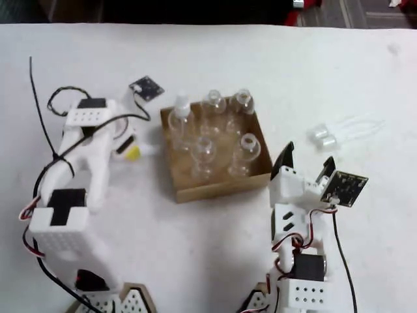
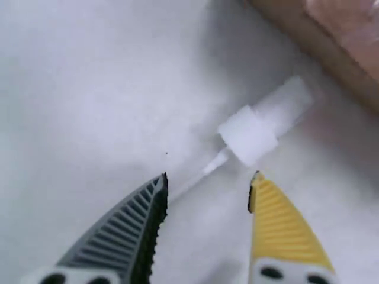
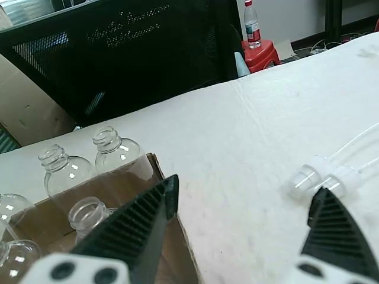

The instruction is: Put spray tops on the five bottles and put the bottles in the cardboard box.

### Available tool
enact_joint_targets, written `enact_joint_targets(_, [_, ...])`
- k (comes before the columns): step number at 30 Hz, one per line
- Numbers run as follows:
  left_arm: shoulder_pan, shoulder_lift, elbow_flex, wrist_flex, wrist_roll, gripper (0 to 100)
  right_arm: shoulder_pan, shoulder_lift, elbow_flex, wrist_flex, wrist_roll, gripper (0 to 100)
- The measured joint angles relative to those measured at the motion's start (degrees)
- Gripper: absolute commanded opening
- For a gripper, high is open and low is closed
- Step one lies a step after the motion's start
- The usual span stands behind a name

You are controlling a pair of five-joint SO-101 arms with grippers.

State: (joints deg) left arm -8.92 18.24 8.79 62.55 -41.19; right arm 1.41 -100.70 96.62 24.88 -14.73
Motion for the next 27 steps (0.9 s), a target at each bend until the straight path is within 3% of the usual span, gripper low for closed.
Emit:
enact_joint_targets(5, [3.1,0.0,0.4,-0.4,0.6,22,0.0,0.0,0.0,0.0,0.0,31.8])
enact_joint_targets(9, [3.4,0.0,0.4,-2.8,2.2,29,0.0,0.0,0.0,0.0,0.0,31.8])
enact_joint_targets(17, [4.7,0.0,0.4,-5.9,2.7,29,0.0,0.0,0.0,0.0,0.0,31.8])
enact_joint_targets(27, [6.8,3.3,0.1,-5.5,1.2,20,0.0,0.0,0.0,0.0,0.0,31.8])
